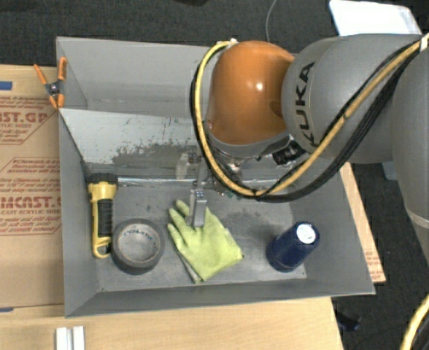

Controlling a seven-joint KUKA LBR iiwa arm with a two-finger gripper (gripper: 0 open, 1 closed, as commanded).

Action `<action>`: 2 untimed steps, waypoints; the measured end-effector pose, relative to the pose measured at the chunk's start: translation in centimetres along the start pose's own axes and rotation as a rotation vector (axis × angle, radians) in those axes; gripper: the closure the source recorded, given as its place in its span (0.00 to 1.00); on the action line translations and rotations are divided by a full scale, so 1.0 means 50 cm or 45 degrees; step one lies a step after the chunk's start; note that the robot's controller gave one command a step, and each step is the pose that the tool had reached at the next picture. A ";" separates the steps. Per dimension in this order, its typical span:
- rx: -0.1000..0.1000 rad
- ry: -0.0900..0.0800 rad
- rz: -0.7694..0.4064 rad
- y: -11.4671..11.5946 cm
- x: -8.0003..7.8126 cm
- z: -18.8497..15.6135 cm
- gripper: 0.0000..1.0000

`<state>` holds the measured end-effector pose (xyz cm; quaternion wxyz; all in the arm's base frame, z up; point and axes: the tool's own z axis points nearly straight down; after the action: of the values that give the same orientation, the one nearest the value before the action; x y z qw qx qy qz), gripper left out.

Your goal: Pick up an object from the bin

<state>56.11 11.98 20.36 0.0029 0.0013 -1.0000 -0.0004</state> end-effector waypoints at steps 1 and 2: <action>-0.001 -0.008 0.001 -0.001 -0.003 -0.008 0.00; 0.000 -0.005 -0.077 0.015 0.039 -0.104 0.00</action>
Offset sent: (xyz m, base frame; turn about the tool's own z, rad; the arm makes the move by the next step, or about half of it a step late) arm -0.0239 0.0096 0.0647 -0.0752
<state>54.19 12.73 25.56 0.0009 0.0313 -0.9995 -0.0005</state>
